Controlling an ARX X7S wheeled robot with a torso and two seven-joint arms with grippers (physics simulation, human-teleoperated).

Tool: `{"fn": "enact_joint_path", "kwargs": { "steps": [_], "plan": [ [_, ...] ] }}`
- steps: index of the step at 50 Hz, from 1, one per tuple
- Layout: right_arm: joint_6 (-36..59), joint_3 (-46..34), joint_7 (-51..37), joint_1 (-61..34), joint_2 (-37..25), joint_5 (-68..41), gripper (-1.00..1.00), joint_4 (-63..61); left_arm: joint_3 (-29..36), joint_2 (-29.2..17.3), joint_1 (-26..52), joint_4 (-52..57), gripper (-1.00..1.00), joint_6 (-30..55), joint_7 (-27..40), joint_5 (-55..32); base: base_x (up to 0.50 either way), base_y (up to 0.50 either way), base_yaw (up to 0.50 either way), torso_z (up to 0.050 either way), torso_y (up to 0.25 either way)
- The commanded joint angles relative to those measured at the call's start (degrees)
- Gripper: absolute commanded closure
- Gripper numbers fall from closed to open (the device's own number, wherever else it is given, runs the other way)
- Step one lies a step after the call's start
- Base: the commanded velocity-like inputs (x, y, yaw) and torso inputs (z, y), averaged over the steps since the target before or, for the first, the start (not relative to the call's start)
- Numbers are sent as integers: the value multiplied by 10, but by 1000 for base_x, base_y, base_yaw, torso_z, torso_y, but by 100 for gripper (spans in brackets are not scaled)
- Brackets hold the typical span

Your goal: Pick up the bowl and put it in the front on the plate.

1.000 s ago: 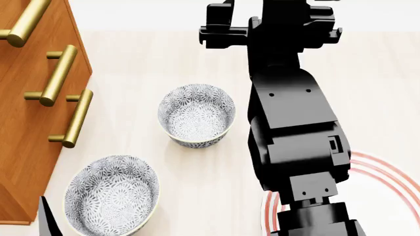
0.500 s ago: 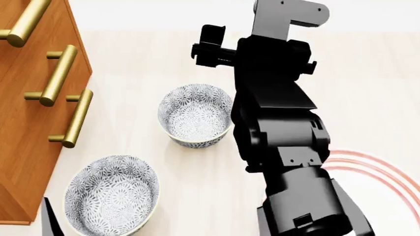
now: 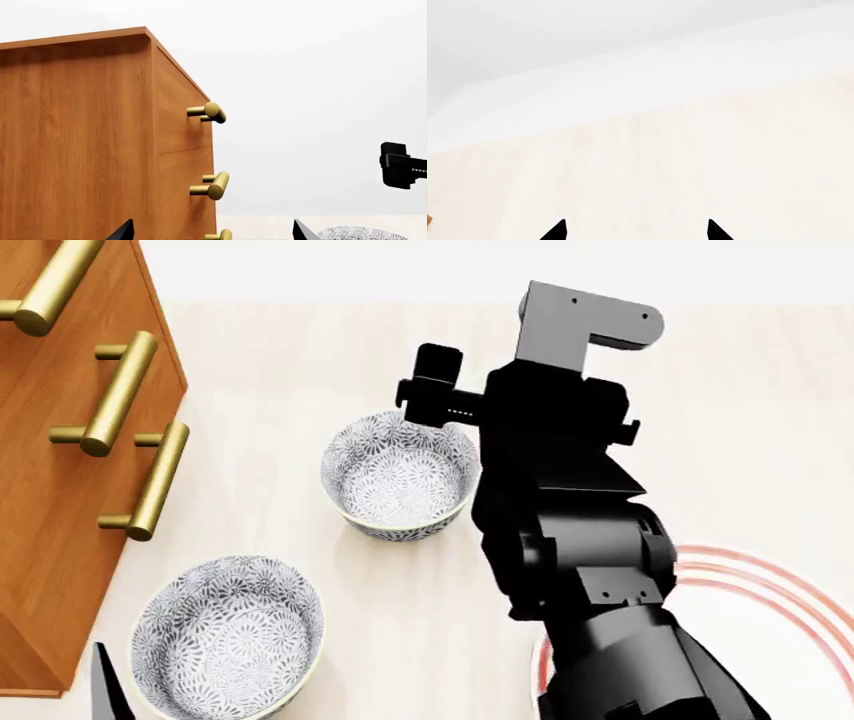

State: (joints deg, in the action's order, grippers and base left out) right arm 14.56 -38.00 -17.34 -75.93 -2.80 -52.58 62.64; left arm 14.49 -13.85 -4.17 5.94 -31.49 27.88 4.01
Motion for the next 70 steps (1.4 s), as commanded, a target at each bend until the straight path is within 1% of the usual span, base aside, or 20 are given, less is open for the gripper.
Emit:
{"fn": "enact_joint_path", "kwargs": {
  "steps": [1,9,21,51,70],
  "plan": [
    [36,16,-29,26,-13,-37,-100,-68,-3,2,2,0,-100,5,-4,0,0,0,0,0,0],
    [55,31,-56,46,-23,-64,-100,-110,-2,1,3,0,-100,10,-1,-3,0,0,0,0,0],
    [55,25,-72,61,-26,-61,-100,-128,0,-1,4,-2,-100,12,2,-5,0,0,0,0,0],
    [57,15,-81,103,-33,-69,-100,-159,10,-7,6,-5,-100,17,6,-9,0,0,0,0,0],
    [57,12,-82,111,-32,-76,-100,-167,15,-10,8,-6,-100,18,9,-10,0,0,0,0,0]
  ]
}}
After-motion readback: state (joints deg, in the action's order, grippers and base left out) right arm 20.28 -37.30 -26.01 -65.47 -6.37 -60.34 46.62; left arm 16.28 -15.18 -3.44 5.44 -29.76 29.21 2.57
